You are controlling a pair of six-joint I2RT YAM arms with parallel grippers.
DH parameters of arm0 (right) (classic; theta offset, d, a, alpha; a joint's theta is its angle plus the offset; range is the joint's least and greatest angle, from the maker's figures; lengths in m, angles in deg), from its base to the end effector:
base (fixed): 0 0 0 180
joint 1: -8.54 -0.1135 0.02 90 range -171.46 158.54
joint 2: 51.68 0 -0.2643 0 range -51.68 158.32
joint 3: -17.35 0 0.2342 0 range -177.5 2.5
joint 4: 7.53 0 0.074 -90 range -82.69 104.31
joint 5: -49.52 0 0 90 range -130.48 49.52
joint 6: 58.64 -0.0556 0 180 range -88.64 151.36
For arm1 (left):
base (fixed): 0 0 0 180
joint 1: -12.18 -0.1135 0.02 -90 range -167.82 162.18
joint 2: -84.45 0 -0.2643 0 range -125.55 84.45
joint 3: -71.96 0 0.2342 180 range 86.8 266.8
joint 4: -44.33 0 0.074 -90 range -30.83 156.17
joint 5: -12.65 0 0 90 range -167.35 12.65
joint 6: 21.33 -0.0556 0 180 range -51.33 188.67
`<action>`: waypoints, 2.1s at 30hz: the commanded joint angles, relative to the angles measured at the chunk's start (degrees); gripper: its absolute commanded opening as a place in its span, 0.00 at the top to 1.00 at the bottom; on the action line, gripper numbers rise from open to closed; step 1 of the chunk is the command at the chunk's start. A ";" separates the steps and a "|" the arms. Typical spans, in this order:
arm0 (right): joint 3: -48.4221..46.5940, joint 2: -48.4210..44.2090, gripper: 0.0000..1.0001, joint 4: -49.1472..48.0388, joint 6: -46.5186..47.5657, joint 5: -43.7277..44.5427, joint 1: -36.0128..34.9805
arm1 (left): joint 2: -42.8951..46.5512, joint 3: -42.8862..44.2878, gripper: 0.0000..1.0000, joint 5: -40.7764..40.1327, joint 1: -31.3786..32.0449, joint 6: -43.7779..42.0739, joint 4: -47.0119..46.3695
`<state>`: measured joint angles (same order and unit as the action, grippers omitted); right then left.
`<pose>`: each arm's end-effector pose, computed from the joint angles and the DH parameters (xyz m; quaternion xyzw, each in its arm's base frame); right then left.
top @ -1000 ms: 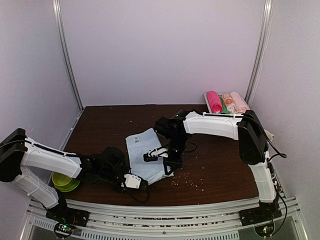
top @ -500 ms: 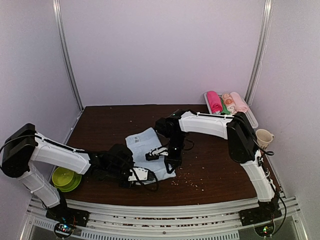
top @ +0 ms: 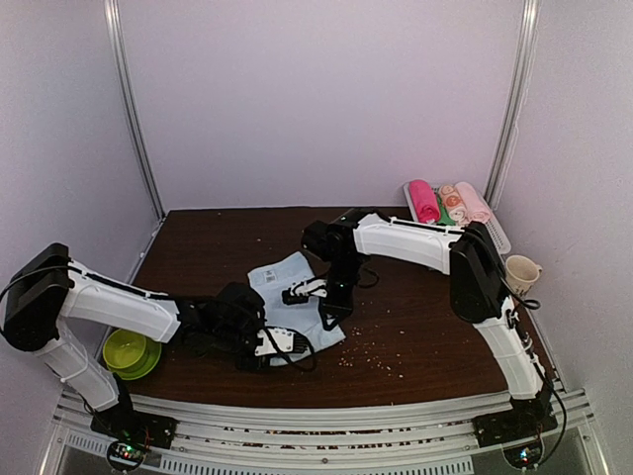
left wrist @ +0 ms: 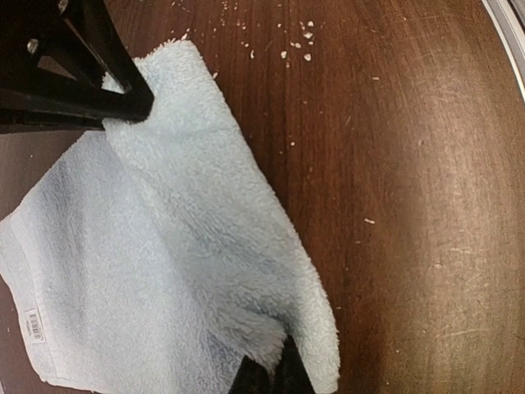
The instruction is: Roll the towels
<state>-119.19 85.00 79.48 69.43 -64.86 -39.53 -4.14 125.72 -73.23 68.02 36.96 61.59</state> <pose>0.2854 0.3521 0.1698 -0.6711 0.7102 0.2124 0.0058 0.1569 -0.2383 0.1418 0.6623 0.6744 -0.1011 0.3103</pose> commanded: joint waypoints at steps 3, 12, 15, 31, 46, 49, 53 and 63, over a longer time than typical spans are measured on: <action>-1.16 2.31 0.82 -2.42 -1.96 4.08 0.86 | -1.88 3.02 1.00 -2.04 0.06 4.60 0.86; 0.10 1.44 0.82 -5.55 -4.11 6.82 1.53 | -1.78 3.61 0.91 -0.33 0.06 5.95 2.54; 0.15 1.61 0.81 -5.88 -4.29 7.04 1.56 | 1.33 0.96 0.81 -0.64 0.00 6.08 0.29; 1.15 2.27 0.80 -7.79 -7.54 7.61 2.42 | 11.45 -0.47 0.41 -9.32 -0.29 1.41 -1.24; 0.75 2.40 0.78 -6.77 -10.10 8.23 3.01 | -4.41 9.23 0.49 -9.85 4.06 -1.43 0.93; 0.76 2.51 0.78 -6.34 -10.27 8.72 3.07 | -3.19 9.99 0.49 -8.41 4.34 -1.11 2.04; 0.96 2.49 0.78 -6.36 -10.42 8.98 3.07 | -2.22 10.19 0.48 -7.49 5.55 -1.33 2.59; -0.33 3.06 0.76 -6.39 -11.60 9.55 3.17 | -13.31 16.35 0.51 -15.91 8.33 1.60 6.60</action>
<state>-118.75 86.91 72.96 59.11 -58.20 -37.13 -13.94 140.01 -84.11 76.06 36.70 66.20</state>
